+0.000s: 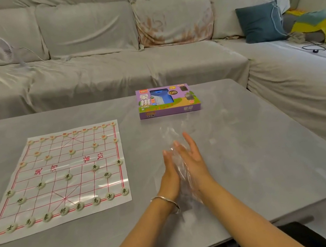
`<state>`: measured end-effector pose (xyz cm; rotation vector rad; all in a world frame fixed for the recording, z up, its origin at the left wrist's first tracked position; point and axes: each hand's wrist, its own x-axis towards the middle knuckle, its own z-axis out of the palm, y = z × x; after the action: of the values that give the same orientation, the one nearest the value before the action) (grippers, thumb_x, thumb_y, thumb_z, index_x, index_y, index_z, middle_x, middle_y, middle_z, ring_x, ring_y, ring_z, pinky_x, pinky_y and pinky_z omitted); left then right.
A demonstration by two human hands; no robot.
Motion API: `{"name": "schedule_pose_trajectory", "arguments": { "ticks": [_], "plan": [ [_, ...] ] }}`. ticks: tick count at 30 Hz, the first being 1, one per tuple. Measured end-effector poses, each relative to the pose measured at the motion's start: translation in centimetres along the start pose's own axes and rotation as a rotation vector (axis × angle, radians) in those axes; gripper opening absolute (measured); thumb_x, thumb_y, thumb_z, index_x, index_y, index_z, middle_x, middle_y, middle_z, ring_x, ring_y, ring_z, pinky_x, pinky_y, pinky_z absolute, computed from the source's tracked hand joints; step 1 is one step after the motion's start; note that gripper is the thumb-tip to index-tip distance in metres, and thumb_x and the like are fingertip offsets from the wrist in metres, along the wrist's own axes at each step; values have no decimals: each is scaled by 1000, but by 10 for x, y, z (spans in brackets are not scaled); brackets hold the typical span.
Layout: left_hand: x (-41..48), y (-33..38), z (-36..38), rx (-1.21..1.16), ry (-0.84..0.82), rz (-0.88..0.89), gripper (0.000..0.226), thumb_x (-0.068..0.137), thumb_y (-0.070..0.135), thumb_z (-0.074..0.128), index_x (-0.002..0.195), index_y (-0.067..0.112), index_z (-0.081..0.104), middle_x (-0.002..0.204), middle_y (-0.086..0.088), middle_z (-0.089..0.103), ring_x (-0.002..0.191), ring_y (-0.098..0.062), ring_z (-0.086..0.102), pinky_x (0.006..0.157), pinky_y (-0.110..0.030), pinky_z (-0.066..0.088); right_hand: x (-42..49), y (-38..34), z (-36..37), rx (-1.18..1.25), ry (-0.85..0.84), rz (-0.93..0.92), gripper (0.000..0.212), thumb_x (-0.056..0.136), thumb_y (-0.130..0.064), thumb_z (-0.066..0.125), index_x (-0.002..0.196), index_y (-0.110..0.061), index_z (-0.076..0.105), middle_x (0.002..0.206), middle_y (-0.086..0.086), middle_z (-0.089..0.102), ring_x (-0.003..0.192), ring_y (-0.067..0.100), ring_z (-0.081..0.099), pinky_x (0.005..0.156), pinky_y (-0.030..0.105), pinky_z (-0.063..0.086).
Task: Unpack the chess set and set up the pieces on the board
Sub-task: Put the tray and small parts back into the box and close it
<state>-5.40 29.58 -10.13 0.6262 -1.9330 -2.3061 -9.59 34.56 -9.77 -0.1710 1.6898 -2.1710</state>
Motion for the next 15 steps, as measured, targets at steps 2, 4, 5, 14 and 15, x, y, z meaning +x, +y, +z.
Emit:
{"name": "schedule_pose_trajectory", "arguments": {
  "ticks": [2,4,5,14,15],
  "plan": [
    [1,11,0,-109,153,127,59,89,60,13,143,39,21,147,8,34,132,-16,38,97,-25,34,1,-2,3,42,31,-43,42,89,-19,61,125,-37,50,132,5,54,110,22,62,88,37,54],
    [3,22,0,-206,177,236,74,77,74,28,143,44,13,150,12,24,135,-14,33,103,-33,32,-3,-5,7,-10,51,-110,39,87,-20,63,122,-36,54,130,2,56,111,20,60,86,34,55],
    [7,24,-1,-204,170,289,87,67,81,37,142,45,12,148,14,23,132,-11,34,102,-33,35,-3,-5,9,-38,43,-131,37,86,-25,63,120,-37,55,129,0,57,113,20,59,87,37,55],
    [20,40,-6,-46,568,455,25,92,39,45,96,15,52,85,-1,57,75,-6,55,68,-14,48,-36,-24,18,-189,-255,-108,59,80,-75,21,132,-51,35,133,-31,38,124,-7,40,97,18,40],
    [20,43,-4,-57,600,469,24,91,38,47,89,14,50,78,0,54,70,-5,53,62,-8,45,-40,-23,21,-246,-222,-187,68,71,-85,23,132,-54,30,133,-34,35,125,-12,36,97,13,37]
  ]
}}
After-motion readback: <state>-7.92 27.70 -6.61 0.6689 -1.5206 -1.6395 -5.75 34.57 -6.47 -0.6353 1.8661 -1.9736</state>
